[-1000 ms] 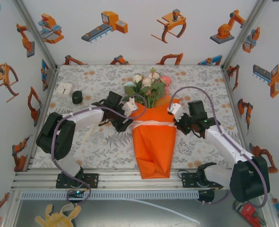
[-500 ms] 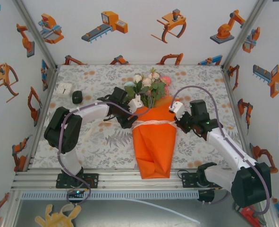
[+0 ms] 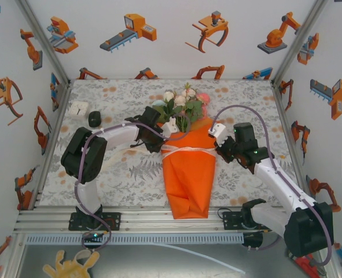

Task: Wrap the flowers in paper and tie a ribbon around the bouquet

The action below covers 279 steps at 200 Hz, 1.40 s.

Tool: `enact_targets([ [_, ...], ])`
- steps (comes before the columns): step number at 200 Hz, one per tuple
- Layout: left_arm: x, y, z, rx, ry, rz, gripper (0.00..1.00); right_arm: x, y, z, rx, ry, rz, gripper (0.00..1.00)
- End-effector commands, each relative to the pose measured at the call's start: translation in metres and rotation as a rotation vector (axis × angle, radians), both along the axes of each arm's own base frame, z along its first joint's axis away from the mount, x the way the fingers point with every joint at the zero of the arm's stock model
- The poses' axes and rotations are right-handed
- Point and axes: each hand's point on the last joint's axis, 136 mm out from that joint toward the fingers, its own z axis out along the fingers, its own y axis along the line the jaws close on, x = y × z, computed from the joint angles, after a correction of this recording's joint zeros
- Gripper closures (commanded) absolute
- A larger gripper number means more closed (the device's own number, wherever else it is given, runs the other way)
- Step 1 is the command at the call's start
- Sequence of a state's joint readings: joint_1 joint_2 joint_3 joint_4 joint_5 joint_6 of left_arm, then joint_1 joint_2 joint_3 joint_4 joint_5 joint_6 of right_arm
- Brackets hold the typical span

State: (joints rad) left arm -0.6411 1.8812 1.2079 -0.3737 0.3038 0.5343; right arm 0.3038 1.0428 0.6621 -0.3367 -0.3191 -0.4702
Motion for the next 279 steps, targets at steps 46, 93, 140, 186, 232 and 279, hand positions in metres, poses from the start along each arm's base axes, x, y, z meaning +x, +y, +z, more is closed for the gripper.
enact_targets([
  [46,0.024,0.102,0.055,-0.134,0.053,0.900,1.00,0.041,-0.131,0.007,0.208,-0.123,-1.176,1.00],
  [93,-0.015,0.190,0.033,-0.250,0.093,1.470,1.00,0.024,-0.196,-0.030,0.255,0.027,-1.572,1.00],
  [140,-0.039,0.244,0.006,-0.285,0.186,1.793,1.00,0.018,-0.233,-0.047,0.363,0.051,-1.801,1.00],
  [186,-0.057,0.302,-0.005,-0.324,0.287,2.047,1.00,-0.007,-0.285,-0.051,0.414,0.014,-2.032,1.00],
  [232,-0.076,0.331,-0.016,-0.350,0.321,2.189,1.00,-0.026,-0.296,-0.061,0.445,0.033,-2.135,1.00],
  [279,-0.099,0.354,-0.030,-0.429,0.397,2.325,1.00,-0.038,-0.312,-0.063,0.551,0.070,-2.191,1.00],
])
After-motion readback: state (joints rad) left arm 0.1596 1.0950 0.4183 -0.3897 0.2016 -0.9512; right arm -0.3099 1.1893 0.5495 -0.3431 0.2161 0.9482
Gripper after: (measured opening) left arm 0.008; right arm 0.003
